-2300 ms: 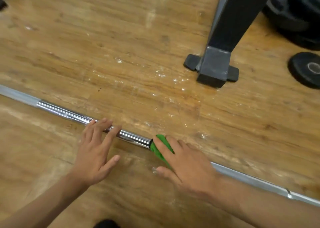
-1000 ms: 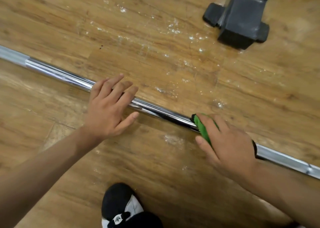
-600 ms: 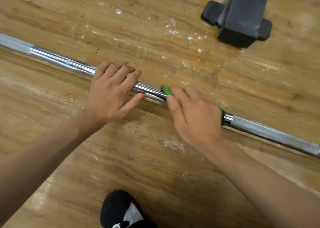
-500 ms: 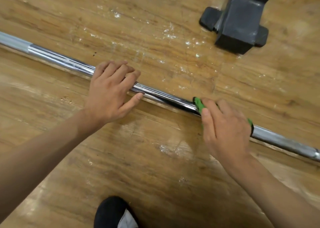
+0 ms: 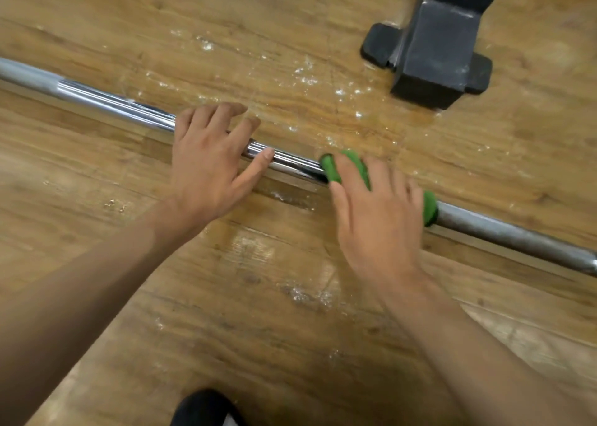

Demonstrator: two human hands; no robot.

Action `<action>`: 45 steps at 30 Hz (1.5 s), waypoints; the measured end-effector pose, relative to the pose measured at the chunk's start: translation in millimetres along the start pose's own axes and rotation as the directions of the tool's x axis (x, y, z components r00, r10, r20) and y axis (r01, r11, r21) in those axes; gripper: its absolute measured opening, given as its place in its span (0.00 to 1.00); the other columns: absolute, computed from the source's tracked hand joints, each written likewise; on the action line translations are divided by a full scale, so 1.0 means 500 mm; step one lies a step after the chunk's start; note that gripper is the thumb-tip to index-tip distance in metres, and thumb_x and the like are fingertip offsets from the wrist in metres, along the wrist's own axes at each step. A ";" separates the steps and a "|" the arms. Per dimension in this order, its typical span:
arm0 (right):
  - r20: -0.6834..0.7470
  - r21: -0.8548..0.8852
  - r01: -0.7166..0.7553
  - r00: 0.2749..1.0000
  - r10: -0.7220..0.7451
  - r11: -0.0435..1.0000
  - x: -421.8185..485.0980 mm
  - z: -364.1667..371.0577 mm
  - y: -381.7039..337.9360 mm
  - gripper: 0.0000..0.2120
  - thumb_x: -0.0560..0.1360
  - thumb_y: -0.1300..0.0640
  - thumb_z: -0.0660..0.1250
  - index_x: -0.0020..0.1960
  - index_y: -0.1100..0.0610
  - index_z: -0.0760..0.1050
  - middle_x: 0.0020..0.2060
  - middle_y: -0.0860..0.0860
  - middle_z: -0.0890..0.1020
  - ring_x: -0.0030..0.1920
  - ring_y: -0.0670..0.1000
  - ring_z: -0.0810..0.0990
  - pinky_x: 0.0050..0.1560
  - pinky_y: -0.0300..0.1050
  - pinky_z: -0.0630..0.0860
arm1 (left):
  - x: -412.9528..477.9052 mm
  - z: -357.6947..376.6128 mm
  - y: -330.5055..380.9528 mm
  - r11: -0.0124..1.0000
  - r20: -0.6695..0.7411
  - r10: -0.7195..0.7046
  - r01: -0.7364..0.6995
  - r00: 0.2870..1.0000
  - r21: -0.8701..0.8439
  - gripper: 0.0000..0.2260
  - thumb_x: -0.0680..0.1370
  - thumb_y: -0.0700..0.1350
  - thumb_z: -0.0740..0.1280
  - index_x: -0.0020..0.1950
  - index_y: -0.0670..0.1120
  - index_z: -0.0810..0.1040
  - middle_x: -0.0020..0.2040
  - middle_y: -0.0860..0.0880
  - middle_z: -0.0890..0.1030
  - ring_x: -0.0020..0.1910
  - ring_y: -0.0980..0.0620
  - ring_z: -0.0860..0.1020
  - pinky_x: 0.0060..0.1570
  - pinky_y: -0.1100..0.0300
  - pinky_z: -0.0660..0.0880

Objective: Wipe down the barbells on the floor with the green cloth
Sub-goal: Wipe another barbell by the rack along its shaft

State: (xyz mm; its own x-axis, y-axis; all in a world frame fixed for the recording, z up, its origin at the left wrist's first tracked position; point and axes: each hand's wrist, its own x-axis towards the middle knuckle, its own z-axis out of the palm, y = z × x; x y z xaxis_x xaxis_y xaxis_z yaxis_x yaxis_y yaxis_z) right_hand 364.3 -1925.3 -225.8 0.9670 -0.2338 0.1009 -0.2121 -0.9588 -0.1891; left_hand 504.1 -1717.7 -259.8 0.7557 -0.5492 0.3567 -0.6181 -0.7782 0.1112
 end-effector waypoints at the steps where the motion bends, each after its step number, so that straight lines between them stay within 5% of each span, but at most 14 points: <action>1: 0.005 0.007 -0.056 0.998 0.056 0.998 -0.014 -0.010 0.036 0.20 0.86 0.45 0.51 0.72 0.50 0.73 0.60 0.55 0.80 0.56 0.57 0.77 0.59 0.53 0.65 | 0.000 0.002 0.002 1.000 -0.007 -0.011 0.011 1.000 -0.009 0.28 0.85 0.64 0.52 0.65 0.45 0.80 0.67 0.42 0.79 0.61 0.38 0.76 0.63 0.43 0.66; 7: -0.047 0.005 -0.308 0.950 0.308 0.951 0.000 -0.016 0.025 0.24 0.85 0.43 0.48 0.63 0.52 0.79 0.54 0.55 0.80 0.53 0.58 0.75 0.60 0.56 0.65 | 0.006 0.008 0.012 0.999 -0.021 -0.051 0.050 0.998 -0.019 0.25 0.85 0.62 0.55 0.64 0.46 0.82 0.67 0.43 0.79 0.62 0.37 0.75 0.64 0.42 0.66; 12: 0.149 0.082 -0.093 0.986 0.080 0.992 0.074 0.000 -0.125 0.31 0.83 0.39 0.37 0.71 0.47 0.72 0.63 0.53 0.77 0.62 0.58 0.74 0.64 0.57 0.65 | 0.004 0.005 0.005 1.000 -0.047 -0.007 0.006 0.999 -0.019 0.26 0.86 0.63 0.54 0.51 0.43 0.80 0.53 0.45 0.83 0.63 0.39 0.77 0.63 0.42 0.67; 16: 0.131 0.058 0.011 0.991 -0.019 0.998 0.016 -0.017 -0.039 0.27 0.86 0.41 0.41 0.75 0.49 0.68 0.62 0.54 0.77 0.58 0.57 0.75 0.59 0.54 0.68 | -0.012 0.005 0.003 0.999 -0.055 -0.012 0.010 0.998 -0.035 0.24 0.86 0.61 0.56 0.49 0.43 0.78 0.48 0.44 0.82 0.71 0.39 0.75 0.68 0.42 0.65; 23: 0.292 -0.145 0.195 0.945 -0.146 0.970 -0.063 -0.062 0.087 0.36 0.84 0.35 0.41 0.79 0.56 0.65 0.55 0.62 0.76 0.51 0.62 0.76 0.51 0.58 0.72 | -0.073 -0.016 0.014 0.999 0.011 -0.031 0.031 0.999 -0.031 0.28 0.84 0.64 0.55 0.57 0.41 0.80 0.62 0.43 0.82 0.80 0.42 0.65 0.78 0.41 0.58; 29: 0.341 -0.015 0.301 0.898 -0.278 0.954 -0.030 -0.038 -0.078 0.36 0.82 0.36 0.36 0.84 0.52 0.52 0.70 0.60 0.73 0.61 0.64 0.76 0.60 0.59 0.74 | -0.136 -0.060 0.018 1.000 0.118 -0.001 0.003 0.993 -0.018 0.35 0.84 0.66 0.51 0.74 0.40 0.75 0.74 0.42 0.75 0.82 0.40 0.61 0.77 0.36 0.58; 32: 0.427 0.117 0.421 0.797 -0.428 0.900 -0.046 -0.059 -0.040 0.34 0.82 0.34 0.33 0.84 0.47 0.42 0.76 0.56 0.66 0.69 0.60 0.73 0.63 0.56 0.75 | -0.174 -0.080 0.012 0.999 0.153 0.037 -0.032 0.988 -0.039 0.36 0.84 0.66 0.48 0.81 0.40 0.66 0.79 0.41 0.70 0.83 0.39 0.58 0.78 0.34 0.56; 38: 0.513 0.015 0.479 0.750 -0.418 0.878 -0.179 -0.120 0.173 0.33 0.85 0.37 0.45 0.85 0.54 0.52 0.68 0.60 0.76 0.58 0.61 0.82 0.54 0.57 0.83 | -0.241 -0.108 0.024 0.999 0.189 0.048 -0.045 0.981 -0.019 0.41 0.83 0.69 0.45 0.84 0.40 0.58 0.83 0.41 0.61 0.83 0.35 0.53 0.79 0.32 0.52; 45: 0.421 0.054 0.484 0.782 -0.460 0.873 -0.159 -0.034 -0.094 0.39 0.82 0.33 0.46 0.84 0.56 0.51 0.72 0.63 0.71 0.60 0.63 0.79 0.52 0.57 0.81 | -0.318 -0.131 0.033 0.999 0.257 0.040 -0.044 0.965 0.008 0.40 0.83 0.69 0.43 0.84 0.40 0.55 0.84 0.38 0.58 0.83 0.32 0.51 0.79 0.32 0.49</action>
State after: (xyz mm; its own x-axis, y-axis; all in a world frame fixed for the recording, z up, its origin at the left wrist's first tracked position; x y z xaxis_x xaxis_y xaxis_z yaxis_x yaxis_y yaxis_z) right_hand 294.9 -1864.2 -208.2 0.9131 0.3260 -0.2449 0.2908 -0.9417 -0.1693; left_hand 359.6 -1623.3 -254.1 0.7604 -0.6400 0.1102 -0.6489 -0.7558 0.0883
